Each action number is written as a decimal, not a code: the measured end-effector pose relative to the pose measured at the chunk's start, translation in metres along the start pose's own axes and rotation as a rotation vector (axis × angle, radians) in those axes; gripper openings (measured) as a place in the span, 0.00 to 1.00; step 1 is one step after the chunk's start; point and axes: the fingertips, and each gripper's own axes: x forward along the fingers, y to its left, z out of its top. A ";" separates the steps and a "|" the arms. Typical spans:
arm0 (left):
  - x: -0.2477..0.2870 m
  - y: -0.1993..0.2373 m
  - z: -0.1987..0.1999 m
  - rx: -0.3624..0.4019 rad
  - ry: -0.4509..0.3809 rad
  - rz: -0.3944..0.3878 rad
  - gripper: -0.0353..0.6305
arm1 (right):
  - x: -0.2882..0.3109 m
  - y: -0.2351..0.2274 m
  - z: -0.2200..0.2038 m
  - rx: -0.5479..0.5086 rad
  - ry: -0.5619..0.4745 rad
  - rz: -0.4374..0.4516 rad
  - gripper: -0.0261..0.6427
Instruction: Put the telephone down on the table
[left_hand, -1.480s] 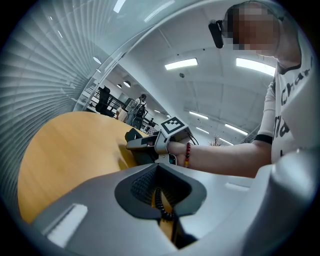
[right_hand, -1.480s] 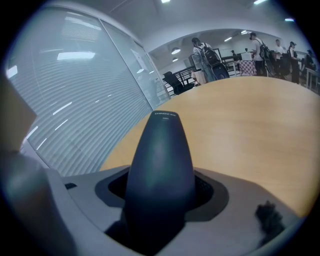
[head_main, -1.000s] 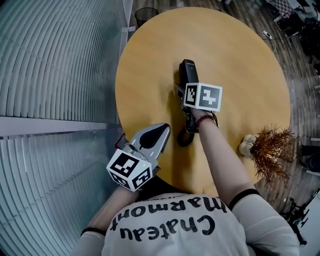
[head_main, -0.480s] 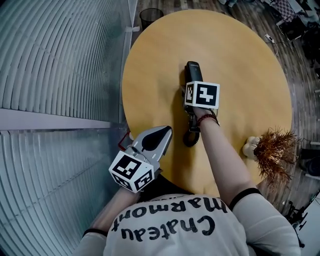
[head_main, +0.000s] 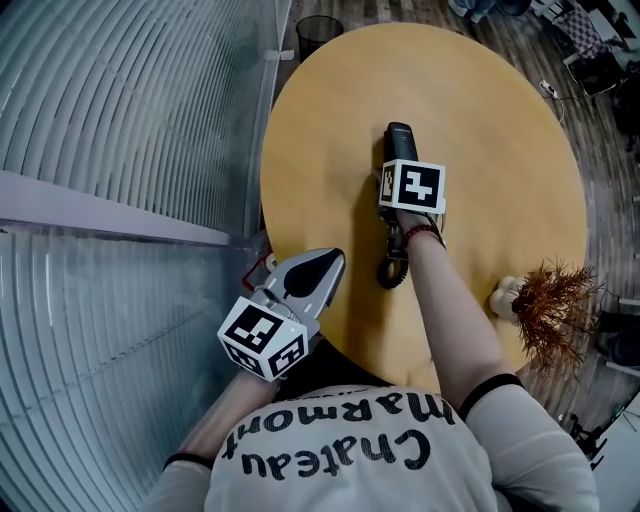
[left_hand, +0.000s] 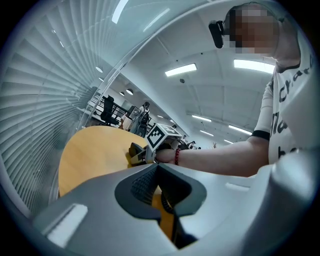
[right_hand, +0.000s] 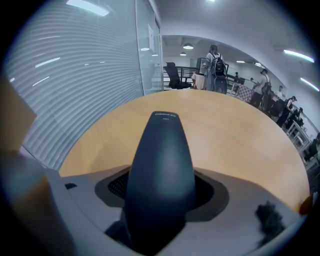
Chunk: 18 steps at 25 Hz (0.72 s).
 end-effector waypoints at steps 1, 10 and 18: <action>-0.001 -0.001 0.001 0.001 -0.002 0.003 0.06 | 0.000 -0.001 0.000 0.001 0.001 0.001 0.50; -0.017 -0.008 0.022 0.039 -0.024 0.029 0.06 | 0.003 0.000 0.002 0.007 0.020 0.021 0.50; -0.035 -0.015 0.040 0.077 -0.034 0.049 0.06 | -0.002 0.004 0.002 -0.047 0.052 0.019 0.50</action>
